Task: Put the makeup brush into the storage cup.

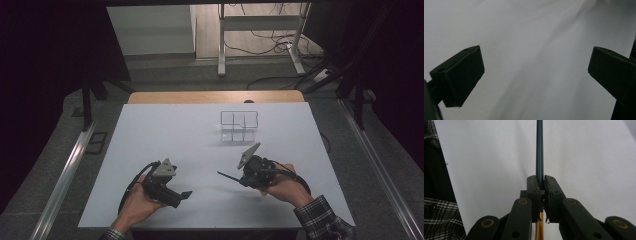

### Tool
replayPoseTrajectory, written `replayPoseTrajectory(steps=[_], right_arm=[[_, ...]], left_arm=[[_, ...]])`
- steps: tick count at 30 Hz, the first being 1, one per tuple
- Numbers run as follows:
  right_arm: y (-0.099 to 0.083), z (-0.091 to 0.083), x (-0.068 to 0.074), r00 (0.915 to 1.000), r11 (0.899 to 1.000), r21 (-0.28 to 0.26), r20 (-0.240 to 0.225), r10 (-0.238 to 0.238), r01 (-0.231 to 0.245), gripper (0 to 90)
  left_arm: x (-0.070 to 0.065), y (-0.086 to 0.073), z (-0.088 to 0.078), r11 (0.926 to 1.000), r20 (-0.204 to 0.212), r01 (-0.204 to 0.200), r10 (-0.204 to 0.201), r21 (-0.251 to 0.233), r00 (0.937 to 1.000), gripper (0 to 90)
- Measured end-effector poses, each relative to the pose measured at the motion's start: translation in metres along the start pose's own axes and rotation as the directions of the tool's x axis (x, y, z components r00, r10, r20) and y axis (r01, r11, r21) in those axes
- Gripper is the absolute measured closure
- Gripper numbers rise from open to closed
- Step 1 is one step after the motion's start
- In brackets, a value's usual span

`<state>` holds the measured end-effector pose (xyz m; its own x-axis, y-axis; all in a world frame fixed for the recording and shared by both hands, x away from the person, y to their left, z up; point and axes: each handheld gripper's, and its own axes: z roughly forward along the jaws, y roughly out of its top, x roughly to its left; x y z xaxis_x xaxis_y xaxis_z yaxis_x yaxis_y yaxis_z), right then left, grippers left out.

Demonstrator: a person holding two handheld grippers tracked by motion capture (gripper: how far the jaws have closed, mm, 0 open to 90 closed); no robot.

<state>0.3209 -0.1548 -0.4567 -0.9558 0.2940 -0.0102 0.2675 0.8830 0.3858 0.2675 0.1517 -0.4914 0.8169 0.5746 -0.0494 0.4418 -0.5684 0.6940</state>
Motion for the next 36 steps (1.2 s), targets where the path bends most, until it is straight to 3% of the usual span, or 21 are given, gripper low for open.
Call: replayPoseTrajectory(steps=[12,23,30,36], right_arm=[[0.011,0.005,0.008,0.9989,0.999,0.032,-0.024,-0.039,0.04,83.7],[0.023,0.011,0.015,0.9954,0.995,0.05,-0.051,-0.081,0.083,83.7],[0.027,0.014,0.019,0.9932,0.993,0.051,-0.061,-0.099,0.102,83.8],[0.029,0.014,0.02,0.991,0.992,0.043,-0.073,-0.112,0.115,83.7]], left_arm=[[-0.013,0.025,0.026,0.9969,0.035,-0.077,0.076,0.016,0.9965,4.5],[-0.023,0.041,0.044,0.9841,0.058,-0.172,0.17,0.044,0.9838,11.7],[-0.029,0.045,0.049,0.9736,0.059,-0.225,0.223,0.037,0.9731,27.2],[-0.034,0.047,0.051,0.9587,0.057,-0.281,0.278,0.045,0.9589,44.3]])
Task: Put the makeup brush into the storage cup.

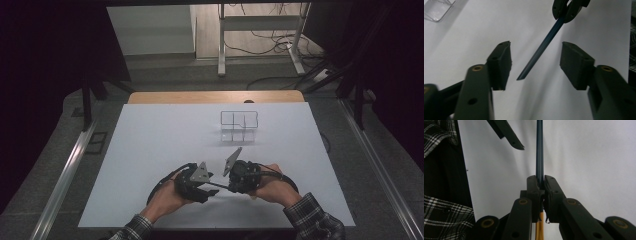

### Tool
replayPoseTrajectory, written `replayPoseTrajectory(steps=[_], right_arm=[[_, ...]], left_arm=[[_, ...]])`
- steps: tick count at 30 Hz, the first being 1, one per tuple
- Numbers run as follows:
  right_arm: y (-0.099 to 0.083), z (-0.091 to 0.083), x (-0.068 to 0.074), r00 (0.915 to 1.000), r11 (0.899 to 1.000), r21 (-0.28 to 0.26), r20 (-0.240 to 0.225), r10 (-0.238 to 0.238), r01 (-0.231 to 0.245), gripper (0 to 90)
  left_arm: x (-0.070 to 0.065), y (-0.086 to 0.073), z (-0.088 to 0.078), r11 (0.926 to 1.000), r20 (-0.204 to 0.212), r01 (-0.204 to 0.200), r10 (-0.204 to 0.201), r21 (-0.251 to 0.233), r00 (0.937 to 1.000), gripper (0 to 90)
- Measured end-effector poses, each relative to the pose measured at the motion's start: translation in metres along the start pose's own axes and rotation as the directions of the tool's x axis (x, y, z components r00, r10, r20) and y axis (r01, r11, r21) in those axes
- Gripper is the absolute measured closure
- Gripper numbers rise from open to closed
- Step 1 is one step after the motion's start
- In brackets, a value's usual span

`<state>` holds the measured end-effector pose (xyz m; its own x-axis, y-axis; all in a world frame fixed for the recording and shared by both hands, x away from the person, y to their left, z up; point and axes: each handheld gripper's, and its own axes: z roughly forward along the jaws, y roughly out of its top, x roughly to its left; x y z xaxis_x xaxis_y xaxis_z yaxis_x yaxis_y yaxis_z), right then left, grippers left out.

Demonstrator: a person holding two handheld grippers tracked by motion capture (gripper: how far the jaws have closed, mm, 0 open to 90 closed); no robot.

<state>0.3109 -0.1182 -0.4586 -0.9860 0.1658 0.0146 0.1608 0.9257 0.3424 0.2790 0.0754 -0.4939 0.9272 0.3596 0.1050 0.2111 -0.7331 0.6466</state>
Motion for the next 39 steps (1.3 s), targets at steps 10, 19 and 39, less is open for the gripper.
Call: replayPoseTrajectory(steps=[10,19,39], right_arm=[[0.002,-0.001,0.003,0.9996,1.0,-0.011,-0.026,-0.011,0.011,83.8],[-0.002,-0.003,-0.001,0.9995,0.997,-0.076,0.029,-0.011,0.013,74.0],[-0.032,-0.005,-0.016,0.96,0.935,-0.302,0.147,0.239,-0.186,1.5]], left_arm=[[-0.005,0.001,0.005,0.9968,-0.011,-0.062,0.063,0.05,0.998,61.6],[-0.008,0.002,0.006,0.9844,0.09,-0.14,0.131,0.107,0.9873,84.8],[0.003,-0.013,-0.002,0.9938,0.062,0.03,-0.037,0.107,0.9974,84.6]])
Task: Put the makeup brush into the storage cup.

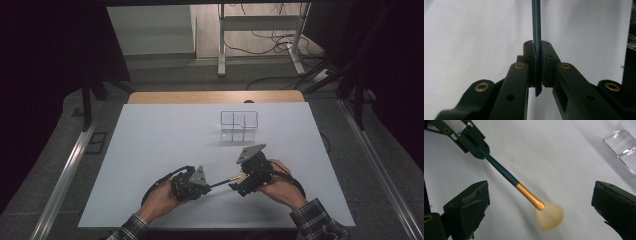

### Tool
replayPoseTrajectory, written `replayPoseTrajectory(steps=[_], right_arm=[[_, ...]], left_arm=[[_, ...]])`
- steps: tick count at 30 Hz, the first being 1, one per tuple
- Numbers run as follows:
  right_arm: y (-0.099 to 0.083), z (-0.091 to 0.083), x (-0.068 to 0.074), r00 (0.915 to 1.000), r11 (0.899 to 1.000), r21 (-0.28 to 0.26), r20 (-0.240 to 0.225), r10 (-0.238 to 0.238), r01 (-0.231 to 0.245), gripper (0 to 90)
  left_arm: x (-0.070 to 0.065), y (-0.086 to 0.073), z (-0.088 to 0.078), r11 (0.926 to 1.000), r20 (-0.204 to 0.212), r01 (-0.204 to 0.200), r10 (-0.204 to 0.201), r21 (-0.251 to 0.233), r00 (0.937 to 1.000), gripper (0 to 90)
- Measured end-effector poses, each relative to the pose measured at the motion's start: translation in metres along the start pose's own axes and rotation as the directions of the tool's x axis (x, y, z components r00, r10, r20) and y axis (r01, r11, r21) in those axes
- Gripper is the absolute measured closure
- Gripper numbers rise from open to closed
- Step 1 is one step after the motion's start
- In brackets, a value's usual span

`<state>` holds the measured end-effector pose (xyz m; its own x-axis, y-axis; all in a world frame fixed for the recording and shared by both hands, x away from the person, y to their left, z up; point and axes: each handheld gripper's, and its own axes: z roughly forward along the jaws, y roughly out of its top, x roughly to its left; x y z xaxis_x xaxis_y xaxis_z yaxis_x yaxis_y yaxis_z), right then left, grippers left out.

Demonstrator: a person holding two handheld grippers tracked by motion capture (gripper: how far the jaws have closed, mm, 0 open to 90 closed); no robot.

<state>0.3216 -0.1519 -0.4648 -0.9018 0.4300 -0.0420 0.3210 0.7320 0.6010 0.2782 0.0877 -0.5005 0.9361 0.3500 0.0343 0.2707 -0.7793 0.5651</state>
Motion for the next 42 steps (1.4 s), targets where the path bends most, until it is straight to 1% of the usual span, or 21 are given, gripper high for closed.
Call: replayPoseTrajectory(steps=[3,6,8,11,13,16,17,18,19,21,23,26,29,30,31,33,34,35,37,39,42], right_arm=[[-0.004,-0.002,-0.002,0.9991,0.999,-0.019,0.018,0.038,-0.038,0.9],[-0.01,-0.003,-0.002,0.9977,0.997,-0.039,0.027,0.061,-0.06,0.1],[-0.014,-0.004,-0.003,0.997,0.997,-0.052,0.04,0.066,-0.064,0.0],[-0.02,-0.004,-0.003,0.9964,0.995,-0.068,0.046,0.071,-0.067,0.0],[-0.023,-0.005,-0.003,0.9955,0.994,-0.085,0.063,0.072,-0.066,0.0],[-0.028,-0.006,-0.003,0.9935,0.99,-0.113,0.063,0.094,-0.087,0.0],[-0.03,-0.007,-0.003,0.9929,0.989,-0.119,0.063,0.1,-0.092,0.0],[-0.031,-0.008,-0.003,0.9923,0.987,-0.126,0.064,0.106,-0.097,0.0],[-0.032,-0.008,-0.003,0.9914,0.985,-0.135,0.06,0.116,-0.107,0.0],[-0.034,-0.01,-0.003,0.9912,0.983,-0.144,0.047,0.124,-0.116,0.0],[-0.035,-0.011,-0.003,0.99,0.98,-0.148,0.038,0.136,-0.129,0.0],[-0.035,-0.012,-0.001,0.9867,0.972,-0.174,0.012,0.162,-0.158,0.0],[-0.034,-0.013,0.0,0.9859,0.968,-0.188,0.001,0.167,-0.164,0.0],[-0.033,-0.013,0.0,0.9855,0.967,-0.192,-0.003,0.17,-0.167,0.0],[-0.033,-0.013,0.0,0.9848,0.964,-0.201,-0.009,0.173,-0.172,0.0],[-0.032,-0.013,0.001,0.982,0.96,-0.209,-0.023,0.188,-0.188,0.0],[-0.03,-0.014,0.001,0.9795,0.955,-0.217,-0.036,0.198,-0.201,0.0],[-0.03,-0.014,0.001,0.9791,0.954,-0.219,-0.041,0.199,-0.203,0.4],[-0.027,-0.015,0.002,0.9719,0.947,-0.22,-0.066,0.226,-0.235,1.1],[-0.025,-0.015,0.003,0.967,0.941,-0.224,-0.07,0.245,-0.255,1.0],[-0.022,-0.015,0.005,0.9641,0.936,-0.231,-0.089,0.25,-0.264,0.3]], left_arm=[[0.003,-0.004,-0.001,0.9992,0.005,0.039,-0.039,-0.007,0.9992,84.6],[0.006,-0.008,-0.004,0.9977,0.003,0.063,-0.063,-0.023,0.998,84.6],[0.008,-0.012,-0.008,0.9957,0.006,0.085,-0.084,-0.038,0.9964,84.6],[0.01,-0.016,-0.012,0.9929,0.011,0.103,-0.102,-0.06,0.9947,84.5],[0.011,-0.02,-0.015,0.9909,0.006,0.115,-0.115,-0.071,0.9934,84.5],[0.014,-0.025,-0.02,0.9862,0.002,0.135,-0.136,-0.096,0.9907,84.5],[0.014,-0.026,-0.021,0.9824,0.005,0.15,-0.15,-0.112,0.9886,84.4],[0.013,-0.027,-0.021,0.973,0.01,0.18,-0.18,-0.145,0.9835,84.4],[0.013,-0.028,-0.023,0.973,0.007,0.18,-0.181,-0.145,0.9835,84.5],[0.012,-0.029,-0.024,0.9682,0.01,0.189,-0.19,-0.163,0.9817,84.5],[0.01,-0.029,-0.026,0.9654,0.013,0.193,-0.194,-0.175,0.9809,84.4],[0.008,-0.03,-0.028,0.9621,0.016,0.196,-0.197,-0.189,0.9803,84.4],[0.005,-0.031,-0.029,0.9545,0.02,0.206,-0.207,-0.215,0.9782,84.4],[0.004,-0.031,-0.031,0.9534,0.018,0.203,-0.204,-0.223,0.9789,84.4],[0.003,-0.03,-0.031,0.95,0.022,0.206,-0.207,-0.234,0.9781,84.4],[0.002,-0.029,-0.031,0.9464,0.029,0.207,-0.207,-0.248,0.9779,84.4],[0.002,-0.029,-0.031,0.9453,0.03,0.208,-0.207,-0.252,0.978,84.4],[0.002,-0.028,-0.031,0.9431,0.032,0.209,-0.208,-0.259,0.9776,84.4],[0.001,-0.028,-0.031,0.9394,0.033,0.211,-0.21,-0.27,0.9771,84.4],[0.0,-0.027,-0.032,0.9345,0.036,0.216,-0.215,-0.283,0.976,84.4],[-0.001,-0.025,-0.033,0.9272,0.036,0.217,-0.216,-0.305,0.9757,84.4]])
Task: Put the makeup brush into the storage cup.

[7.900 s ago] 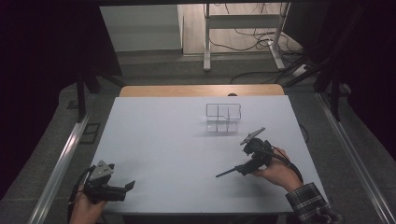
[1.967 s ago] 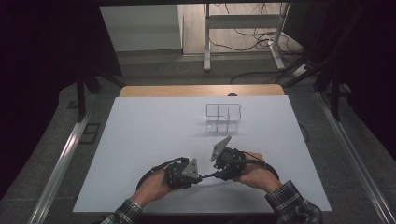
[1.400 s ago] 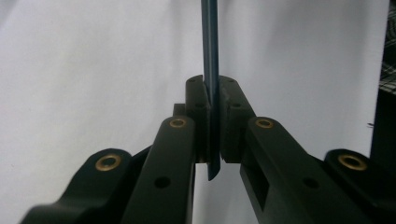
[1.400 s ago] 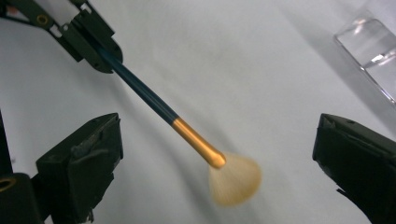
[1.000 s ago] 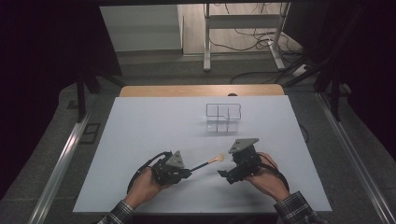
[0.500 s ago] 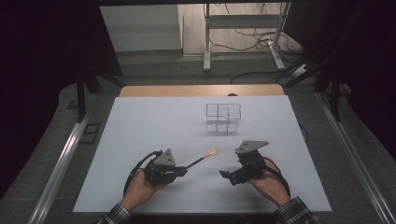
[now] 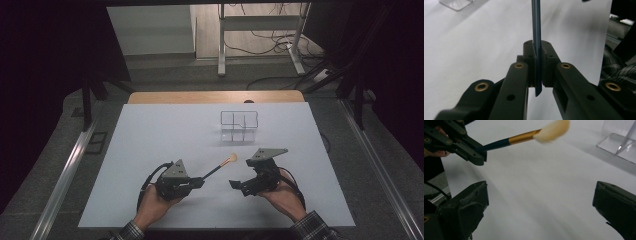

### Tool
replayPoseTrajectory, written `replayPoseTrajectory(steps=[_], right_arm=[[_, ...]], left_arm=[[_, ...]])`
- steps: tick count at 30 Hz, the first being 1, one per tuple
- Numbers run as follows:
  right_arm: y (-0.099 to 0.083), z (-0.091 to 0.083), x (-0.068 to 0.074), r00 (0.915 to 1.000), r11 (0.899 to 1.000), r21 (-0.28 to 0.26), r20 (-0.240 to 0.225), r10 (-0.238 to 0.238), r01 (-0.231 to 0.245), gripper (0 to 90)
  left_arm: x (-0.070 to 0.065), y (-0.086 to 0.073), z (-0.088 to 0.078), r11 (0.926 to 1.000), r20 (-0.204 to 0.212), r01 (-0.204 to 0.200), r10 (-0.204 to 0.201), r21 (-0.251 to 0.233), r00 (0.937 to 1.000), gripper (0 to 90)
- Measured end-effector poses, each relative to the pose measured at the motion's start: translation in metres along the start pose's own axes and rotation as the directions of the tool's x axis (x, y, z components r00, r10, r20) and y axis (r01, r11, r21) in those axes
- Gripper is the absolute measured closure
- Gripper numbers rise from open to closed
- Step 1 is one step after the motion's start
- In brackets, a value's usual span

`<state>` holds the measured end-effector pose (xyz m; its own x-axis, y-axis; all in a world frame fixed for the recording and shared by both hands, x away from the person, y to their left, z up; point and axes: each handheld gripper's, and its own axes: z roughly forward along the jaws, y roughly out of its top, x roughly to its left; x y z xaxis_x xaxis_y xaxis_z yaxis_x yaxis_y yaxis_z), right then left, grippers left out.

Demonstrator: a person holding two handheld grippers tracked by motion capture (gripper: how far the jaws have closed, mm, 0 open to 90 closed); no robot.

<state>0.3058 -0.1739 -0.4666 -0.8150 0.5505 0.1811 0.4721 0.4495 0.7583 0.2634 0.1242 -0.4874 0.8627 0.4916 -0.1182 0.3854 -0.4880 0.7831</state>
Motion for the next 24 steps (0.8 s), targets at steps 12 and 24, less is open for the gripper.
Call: replayPoseTrajectory(steps=[12,24], right_arm=[[0.01,0.002,0.006,0.9942,0.994,-0.076,-0.079,0.073,-0.079,14.1],[0.013,0.003,0.004,0.9697,0.971,-0.15,-0.188,0.156,-0.185,45.0]], left_arm=[[-0.006,0.004,0.004,0.9985,0.008,0.004,-0.004,-0.054,1.0,84.4],[-0.013,0.008,0.011,0.9974,0.011,-0.018,0.018,-0.07,0.9998,84.4]])
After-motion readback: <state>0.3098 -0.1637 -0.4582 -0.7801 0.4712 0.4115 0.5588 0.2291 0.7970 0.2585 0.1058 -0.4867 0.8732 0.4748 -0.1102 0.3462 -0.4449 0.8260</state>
